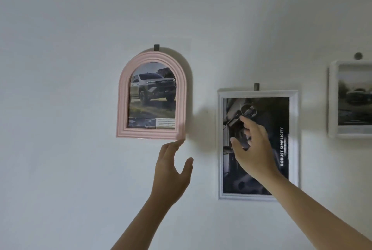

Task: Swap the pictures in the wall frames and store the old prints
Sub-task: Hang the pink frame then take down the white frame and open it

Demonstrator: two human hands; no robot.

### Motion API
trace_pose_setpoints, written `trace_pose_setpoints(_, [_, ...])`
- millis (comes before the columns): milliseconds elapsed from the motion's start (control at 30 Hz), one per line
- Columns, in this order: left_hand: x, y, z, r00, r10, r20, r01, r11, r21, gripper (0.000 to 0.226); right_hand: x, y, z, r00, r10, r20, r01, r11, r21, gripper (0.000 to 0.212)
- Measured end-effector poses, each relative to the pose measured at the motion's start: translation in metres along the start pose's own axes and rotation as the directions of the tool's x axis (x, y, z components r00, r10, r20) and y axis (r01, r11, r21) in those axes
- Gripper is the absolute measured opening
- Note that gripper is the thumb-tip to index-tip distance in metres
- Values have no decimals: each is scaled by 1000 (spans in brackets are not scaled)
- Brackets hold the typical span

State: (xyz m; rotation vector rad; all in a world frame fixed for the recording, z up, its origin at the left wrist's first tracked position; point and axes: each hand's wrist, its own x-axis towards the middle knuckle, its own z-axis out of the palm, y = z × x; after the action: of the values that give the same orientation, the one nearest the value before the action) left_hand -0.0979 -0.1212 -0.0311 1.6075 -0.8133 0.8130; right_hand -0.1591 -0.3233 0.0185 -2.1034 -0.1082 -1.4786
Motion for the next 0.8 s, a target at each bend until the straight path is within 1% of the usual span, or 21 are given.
trace_pose_setpoints(100, [-5,8,35,996,-70,51,70,998,4,52,-1,25,-31,996,45,-71,-48,997,-52,56])
trace_pose_setpoints(200, [-6,14,67,989,-128,75,128,992,5,53,4,51,-61,982,69,-174,-87,991,-99,54])
trace_pose_setpoints(300, [-6,18,91,979,-182,90,181,983,16,54,6,78,-82,964,133,-232,-160,982,-100,54])
trace_pose_setpoints(400, [-6,19,107,970,-227,81,226,974,19,53,5,99,-92,961,196,-195,-211,976,-61,54])
trace_pose_setpoints(500, [-8,20,118,968,-245,63,243,970,28,54,2,115,-94,977,194,-87,-188,979,72,52])
trace_pose_setpoints(567, [-7,19,122,970,-242,37,240,970,46,55,0,121,-92,983,185,-14,-181,972,148,56])
trace_pose_setpoints(733, [-1,24,126,963,-267,-29,266,964,-22,47,1,135,-89,991,131,11,-131,971,201,58])
trace_pose_setpoints(800, [1,28,125,961,-272,-50,272,962,-21,47,3,138,-91,995,104,5,-103,969,224,56])
